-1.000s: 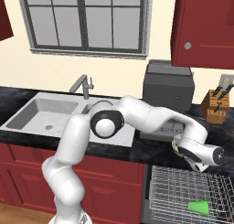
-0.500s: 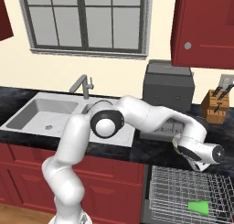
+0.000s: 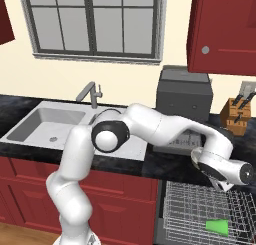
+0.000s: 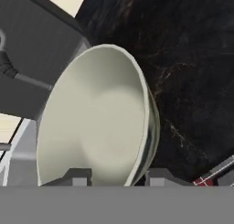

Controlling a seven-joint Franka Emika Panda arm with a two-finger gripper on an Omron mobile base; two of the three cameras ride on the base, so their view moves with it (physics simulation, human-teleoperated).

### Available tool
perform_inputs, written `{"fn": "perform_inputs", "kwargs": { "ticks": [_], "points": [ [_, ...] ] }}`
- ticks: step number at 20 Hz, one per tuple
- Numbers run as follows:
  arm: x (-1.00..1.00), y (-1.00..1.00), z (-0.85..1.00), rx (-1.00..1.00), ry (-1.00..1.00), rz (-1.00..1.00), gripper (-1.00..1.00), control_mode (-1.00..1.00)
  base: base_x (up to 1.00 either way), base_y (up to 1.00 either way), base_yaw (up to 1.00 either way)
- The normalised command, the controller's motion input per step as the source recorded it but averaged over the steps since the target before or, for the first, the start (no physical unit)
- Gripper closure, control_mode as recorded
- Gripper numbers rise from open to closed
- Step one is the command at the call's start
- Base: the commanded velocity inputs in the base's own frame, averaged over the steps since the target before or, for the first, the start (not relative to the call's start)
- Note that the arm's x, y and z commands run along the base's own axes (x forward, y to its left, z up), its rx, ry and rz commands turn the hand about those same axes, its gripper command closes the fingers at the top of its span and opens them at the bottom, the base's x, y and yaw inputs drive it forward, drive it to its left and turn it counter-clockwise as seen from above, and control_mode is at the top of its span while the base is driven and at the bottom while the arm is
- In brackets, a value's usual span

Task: Pick up the cup and bowl from the counter, place them in the dishwasher, and close the dishwasher door.

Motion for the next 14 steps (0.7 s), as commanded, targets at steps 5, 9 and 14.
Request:
{"fn": "perform_inputs", "kwargs": {
  "ticks": [5, 9, 14],
  "points": [
    [-0.59, 0.00, 0.38, 0.00, -0.05, 0.00, 1.00, -1.00, 0.00, 0.00, 0.00],
    [-0.47, 0.06, 0.06, 0.00, -0.01, 0.00, 1.00, -1.00, 0.00, 0.00, 0.00],
    [-0.48, 0.08, 0.00, 0.00, 0.00, 0.03, 1.00, -1.00, 0.00, 0.00, 0.00]
  ]
}}
